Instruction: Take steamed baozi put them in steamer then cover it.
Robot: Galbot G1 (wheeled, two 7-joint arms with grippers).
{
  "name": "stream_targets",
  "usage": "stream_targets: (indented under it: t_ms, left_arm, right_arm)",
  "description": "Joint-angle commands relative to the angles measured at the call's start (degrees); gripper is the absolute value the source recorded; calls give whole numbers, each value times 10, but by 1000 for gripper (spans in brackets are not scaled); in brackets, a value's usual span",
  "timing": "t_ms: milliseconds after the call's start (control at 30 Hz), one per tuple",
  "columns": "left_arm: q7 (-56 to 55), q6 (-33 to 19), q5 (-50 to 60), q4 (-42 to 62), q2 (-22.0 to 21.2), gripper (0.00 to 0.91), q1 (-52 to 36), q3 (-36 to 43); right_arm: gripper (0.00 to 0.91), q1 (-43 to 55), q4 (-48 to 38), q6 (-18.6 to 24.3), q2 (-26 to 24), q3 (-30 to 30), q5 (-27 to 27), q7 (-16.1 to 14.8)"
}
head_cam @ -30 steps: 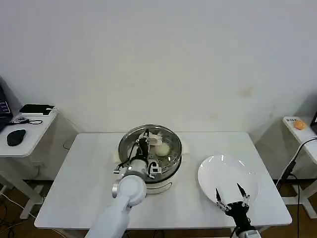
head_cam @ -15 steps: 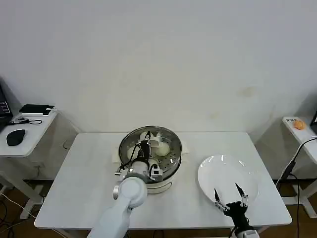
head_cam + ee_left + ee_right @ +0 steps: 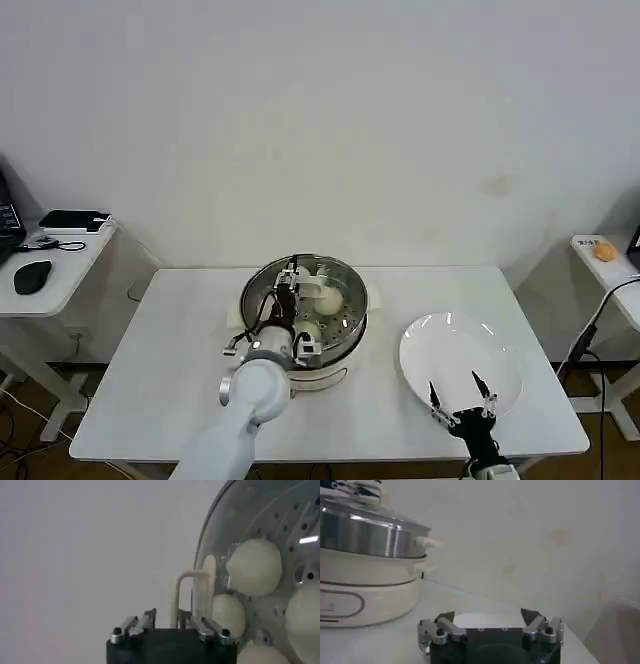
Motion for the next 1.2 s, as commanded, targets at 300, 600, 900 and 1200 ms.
stream_targets:
  t_ms: [300, 600, 900, 1200]
  left_arm:
    - [2, -8, -32, -139, 52, 907, 95, -3]
    - [-128, -33, -199, -227, 61, 907, 204, -90]
    - [-361, -179, -849, -163, 49, 907, 316, -248]
    - [-345, -200, -906, -164, 44, 907, 412, -306]
  right_arm:
    - [907, 1, -9, 2, 3, -11, -8, 2]
    - [907, 0, -21, 4, -21, -31, 10, 9]
    - [907, 1, -23, -13, -48, -63, 44, 25]
    - [907, -12, -7, -25, -58, -74, 64, 19]
